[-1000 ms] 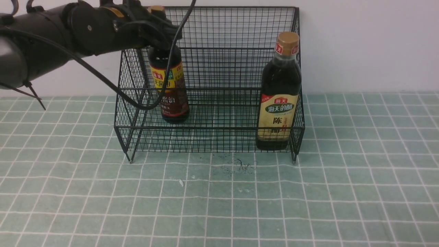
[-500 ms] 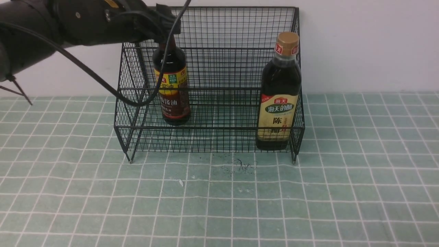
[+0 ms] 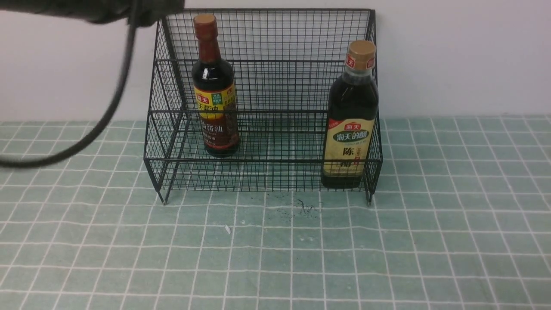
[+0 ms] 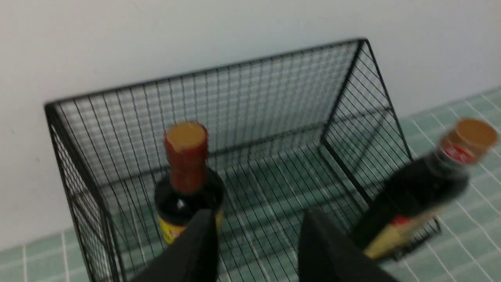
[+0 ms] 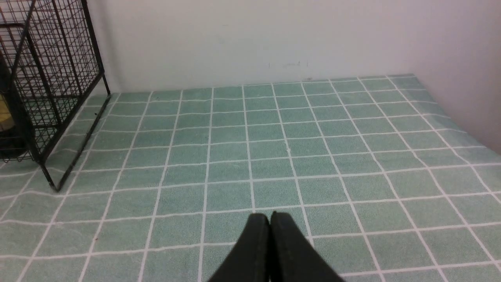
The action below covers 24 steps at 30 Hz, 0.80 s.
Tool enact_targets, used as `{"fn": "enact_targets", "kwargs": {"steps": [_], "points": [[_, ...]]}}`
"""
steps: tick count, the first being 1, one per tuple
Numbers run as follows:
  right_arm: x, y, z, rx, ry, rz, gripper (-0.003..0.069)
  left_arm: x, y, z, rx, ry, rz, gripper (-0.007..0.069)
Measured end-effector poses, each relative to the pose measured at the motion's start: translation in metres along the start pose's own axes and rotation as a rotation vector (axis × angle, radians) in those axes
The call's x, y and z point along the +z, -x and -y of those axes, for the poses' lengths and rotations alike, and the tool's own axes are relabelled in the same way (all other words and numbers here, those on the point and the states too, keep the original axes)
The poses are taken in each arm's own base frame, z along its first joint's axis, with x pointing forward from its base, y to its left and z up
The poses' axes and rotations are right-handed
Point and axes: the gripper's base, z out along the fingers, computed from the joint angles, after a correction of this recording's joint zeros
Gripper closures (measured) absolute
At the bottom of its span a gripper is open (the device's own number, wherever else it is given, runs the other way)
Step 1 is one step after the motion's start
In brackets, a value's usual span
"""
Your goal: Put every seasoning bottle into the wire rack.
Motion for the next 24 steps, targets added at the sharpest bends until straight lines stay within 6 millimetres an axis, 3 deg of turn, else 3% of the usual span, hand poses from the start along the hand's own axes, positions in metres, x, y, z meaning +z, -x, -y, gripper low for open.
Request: {"fn": "enact_targets", "kwargs": {"steps": [2, 5, 7, 9, 14, 19, 24], "points": [[0.000, 0.000, 0.000, 0.000, 0.000, 0.000, 0.0673, -0.026, -0.006, 0.009, 0.000, -0.036, -0.051, 0.0567], [0.000, 0.000, 0.000, 0.000, 0.000, 0.000, 0.0673, -0.058, -0.010, 0.020, 0.005, -0.072, -0.064, 0.0620], [0.000, 0.000, 0.000, 0.000, 0.000, 0.000, 0.0673, -0.074, -0.013, 0.025, 0.008, -0.091, -0.059, 0.0628], [0.000, 0.000, 0.000, 0.000, 0.000, 0.000, 0.0673, -0.103, -0.021, 0.035, 0.010, -0.131, -0.043, 0.0631], [0.000, 0.000, 0.000, 0.000, 0.000, 0.000, 0.0673, -0.137, -0.033, 0.048, 0.020, -0.187, -0.042, 0.0631], [0.000, 0.000, 0.000, 0.000, 0.000, 0.000, 0.0673, -0.159, -0.037, 0.058, 0.006, -0.251, 0.007, 0.0631], [0.000, 0.000, 0.000, 0.000, 0.000, 0.000, 0.0673, -0.180, -0.036, 0.060, 0.159, -0.219, 0.144, 0.0631]]}}
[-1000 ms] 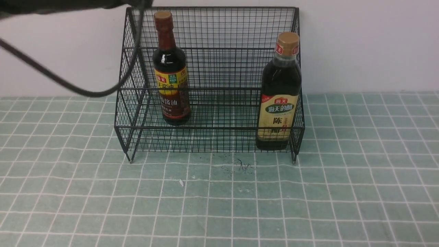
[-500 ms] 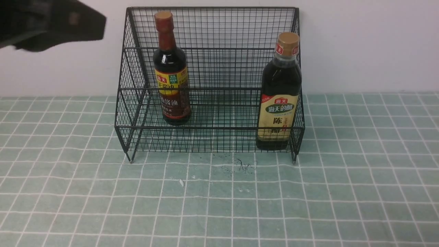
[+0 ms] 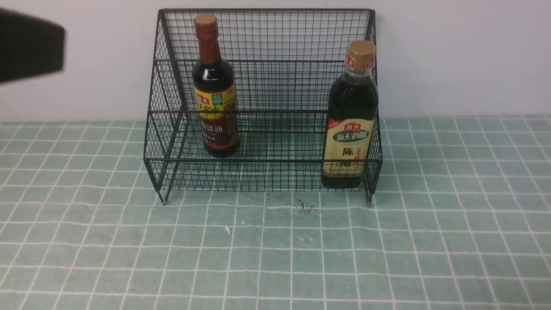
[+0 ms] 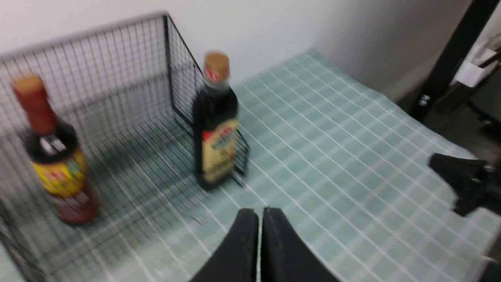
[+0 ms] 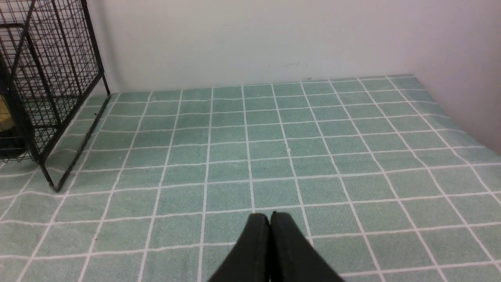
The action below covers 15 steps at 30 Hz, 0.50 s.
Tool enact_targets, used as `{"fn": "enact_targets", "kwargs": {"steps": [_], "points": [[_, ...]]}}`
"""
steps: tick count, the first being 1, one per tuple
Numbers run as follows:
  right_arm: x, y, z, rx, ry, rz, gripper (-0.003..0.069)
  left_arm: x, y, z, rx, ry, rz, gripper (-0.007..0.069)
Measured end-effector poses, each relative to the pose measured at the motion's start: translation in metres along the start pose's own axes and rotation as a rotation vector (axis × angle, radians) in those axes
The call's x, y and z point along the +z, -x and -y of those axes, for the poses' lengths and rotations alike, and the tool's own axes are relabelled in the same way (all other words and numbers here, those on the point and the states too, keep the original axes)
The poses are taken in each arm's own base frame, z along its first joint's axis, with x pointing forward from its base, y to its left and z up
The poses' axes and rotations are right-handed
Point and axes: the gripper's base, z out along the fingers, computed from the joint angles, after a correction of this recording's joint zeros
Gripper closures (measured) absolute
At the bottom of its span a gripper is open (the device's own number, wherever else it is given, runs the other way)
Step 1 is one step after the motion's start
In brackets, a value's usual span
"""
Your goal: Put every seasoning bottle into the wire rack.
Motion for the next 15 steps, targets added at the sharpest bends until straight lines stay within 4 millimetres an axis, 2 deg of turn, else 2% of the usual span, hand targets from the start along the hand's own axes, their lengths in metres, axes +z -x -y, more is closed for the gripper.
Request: {"fn": "enact_targets", "kwargs": {"steps": [3, 9, 12, 14, 15], "points": [[0.000, 0.000, 0.000, 0.000, 0.000, 0.000, 0.0673, -0.013, 0.003, -0.002, 0.104, 0.099, 0.070, 0.0631], [0.000, 0.000, 0.000, 0.000, 0.000, 0.000, 0.0673, -0.026, 0.003, -0.013, 0.112, 0.279, 0.112, 0.0631], [0.000, 0.000, 0.000, 0.000, 0.000, 0.000, 0.0673, -0.029, -0.010, -0.020, 0.052, 0.376, 0.096, 0.0631], [0.000, 0.000, 0.000, 0.000, 0.000, 0.000, 0.0673, -0.029, -0.034, -0.027, -0.001, 0.462, 0.105, 0.0631], [0.000, 0.000, 0.000, 0.000, 0.000, 0.000, 0.0673, -0.031, -0.034, -0.026, -0.004, 0.462, 0.120, 0.0631]]}}
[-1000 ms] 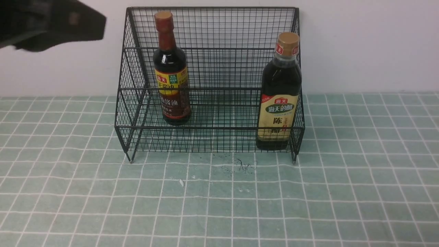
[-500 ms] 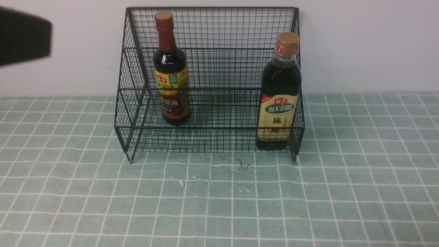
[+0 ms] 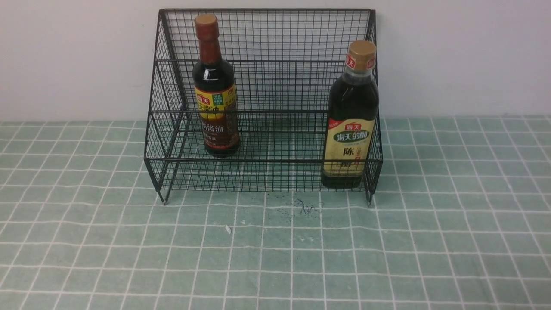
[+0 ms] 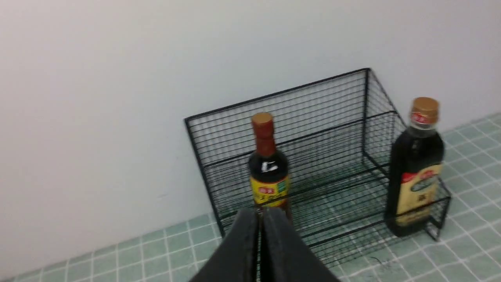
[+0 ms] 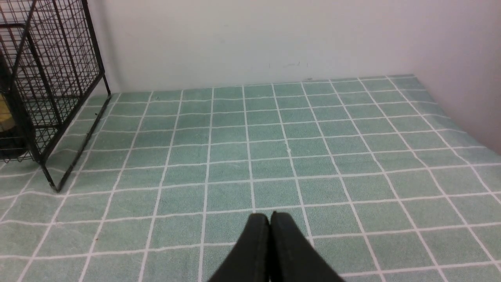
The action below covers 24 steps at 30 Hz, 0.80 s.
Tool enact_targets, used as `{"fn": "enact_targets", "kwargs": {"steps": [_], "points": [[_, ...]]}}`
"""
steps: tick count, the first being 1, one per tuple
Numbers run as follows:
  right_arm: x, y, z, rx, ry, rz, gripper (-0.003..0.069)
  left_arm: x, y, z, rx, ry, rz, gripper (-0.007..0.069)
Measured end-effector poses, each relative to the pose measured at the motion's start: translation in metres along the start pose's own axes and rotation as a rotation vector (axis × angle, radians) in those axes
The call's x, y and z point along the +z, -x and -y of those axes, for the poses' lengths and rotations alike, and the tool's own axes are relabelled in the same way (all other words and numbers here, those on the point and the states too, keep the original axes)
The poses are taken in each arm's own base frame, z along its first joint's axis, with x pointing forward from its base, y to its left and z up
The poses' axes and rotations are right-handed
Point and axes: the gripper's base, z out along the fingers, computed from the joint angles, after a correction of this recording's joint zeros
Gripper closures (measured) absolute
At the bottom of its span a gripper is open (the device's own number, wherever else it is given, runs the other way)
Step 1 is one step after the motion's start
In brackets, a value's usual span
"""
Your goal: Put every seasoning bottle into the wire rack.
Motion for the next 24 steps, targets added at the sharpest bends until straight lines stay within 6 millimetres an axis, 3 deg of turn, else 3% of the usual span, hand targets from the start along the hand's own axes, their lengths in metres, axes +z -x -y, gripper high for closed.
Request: {"fn": "enact_targets", "kwargs": {"steps": [6, 8, 9, 11, 12, 13, 17, 20, 24], "points": [[0.000, 0.000, 0.000, 0.000, 0.000, 0.000, 0.0673, 0.005, -0.091, -0.002, -0.018, 0.120, 0.131, 0.0631], [0.000, 0.000, 0.000, 0.000, 0.000, 0.000, 0.0673, 0.010, -0.129, -0.001, -0.022, 0.152, 0.149, 0.0631], [0.000, 0.000, 0.000, 0.000, 0.000, 0.000, 0.0673, 0.013, -0.138, -0.001, -0.023, 0.157, 0.133, 0.0631], [0.000, 0.000, 0.000, 0.000, 0.000, 0.000, 0.0673, 0.020, -0.189, 0.001, -0.027, 0.183, 0.119, 0.0631], [0.000, 0.000, 0.000, 0.000, 0.000, 0.000, 0.0673, 0.019, -0.189, 0.001, -0.026, 0.183, 0.131, 0.0631], [0.000, 0.000, 0.000, 0.000, 0.000, 0.000, 0.0673, 0.025, -0.219, 0.003, -0.029, 0.187, 0.098, 0.0631], [0.000, 0.000, 0.000, 0.000, 0.000, 0.000, 0.0673, 0.039, -0.282, 0.007, -0.044, 0.177, -0.004, 0.0631], [0.000, 0.000, 0.000, 0.000, 0.000, 0.000, 0.0673, 0.044, -0.304, 0.008, -0.060, 0.171, -0.082, 0.0631], [0.000, 0.000, 0.000, 0.000, 0.000, 0.000, 0.0673, 0.044, -0.306, 0.009, -0.081, 0.164, -0.101, 0.0631]]}}
